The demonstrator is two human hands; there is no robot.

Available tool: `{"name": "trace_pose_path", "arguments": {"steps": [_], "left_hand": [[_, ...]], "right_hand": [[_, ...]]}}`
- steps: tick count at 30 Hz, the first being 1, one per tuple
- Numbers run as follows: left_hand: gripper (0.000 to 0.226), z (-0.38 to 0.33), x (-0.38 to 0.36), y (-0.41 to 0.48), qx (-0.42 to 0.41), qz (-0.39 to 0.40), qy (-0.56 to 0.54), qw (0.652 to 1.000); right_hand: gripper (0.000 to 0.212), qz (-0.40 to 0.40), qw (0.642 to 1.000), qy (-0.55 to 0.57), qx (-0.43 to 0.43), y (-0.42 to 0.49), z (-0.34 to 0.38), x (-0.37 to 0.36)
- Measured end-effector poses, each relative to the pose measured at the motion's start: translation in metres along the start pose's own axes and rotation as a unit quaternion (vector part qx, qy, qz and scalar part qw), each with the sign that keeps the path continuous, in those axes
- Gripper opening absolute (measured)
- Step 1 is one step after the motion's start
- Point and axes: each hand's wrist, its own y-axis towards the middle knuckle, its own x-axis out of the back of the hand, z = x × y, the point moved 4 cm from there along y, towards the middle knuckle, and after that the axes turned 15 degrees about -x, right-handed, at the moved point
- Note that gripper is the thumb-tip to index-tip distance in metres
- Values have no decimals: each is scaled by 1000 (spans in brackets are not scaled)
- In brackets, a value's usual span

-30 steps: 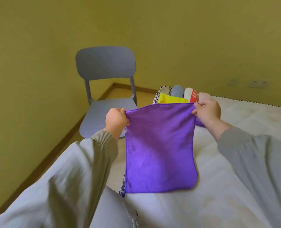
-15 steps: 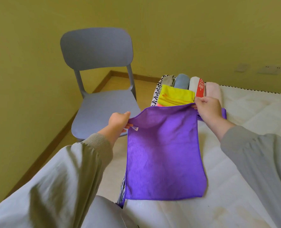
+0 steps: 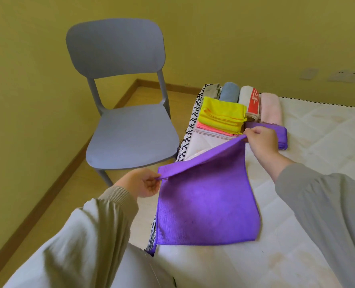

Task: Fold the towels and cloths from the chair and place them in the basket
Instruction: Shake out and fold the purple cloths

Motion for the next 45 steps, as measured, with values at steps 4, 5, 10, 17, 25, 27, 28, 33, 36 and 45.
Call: {"name": "trace_pose_path", "arguments": {"steps": [4, 5, 10, 17, 25, 27, 28, 33, 36, 45], "left_hand": [[21, 15, -10, 8, 2, 9, -20, 1000], [21, 14, -13, 9, -12, 3, -24, 1000], [20, 6, -22, 9, -33, -2, -32, 999], [21, 5, -24, 6, -22, -11, 61, 998], [19, 8, -36, 16, -56, -41, 31, 997], [19, 1, -41, 18, -88, -48, 3, 995], [14, -4, -43, 20, -108, -47, -15, 993], [6, -4, -32, 11, -143, -33, -123, 982], [14, 25, -24, -5, -128, -64, -177, 974], [19, 101, -7, -46, -162, -200, 7, 966]], "right_hand": [[22, 3, 997, 22, -70, -2, -27, -3], [22, 10, 995, 28, -94, -1, -34, -4], [24, 48, 985, 86, -143, -6, -44, -5], [22, 49, 981, 120, -143, -9, -27, -2], [22, 70, 979, 147, -125, -11, -21, -3], [19, 71, 977, 154, -131, -11, -22, -4], [18, 68, 976, 161, -133, -11, -20, -3], [25, 12, 965, 206, -164, -10, -35, 10], [14, -9, 955, 199, -221, -26, -79, 10], [21, 49, 947, 114, -296, -70, -168, 19]]}}
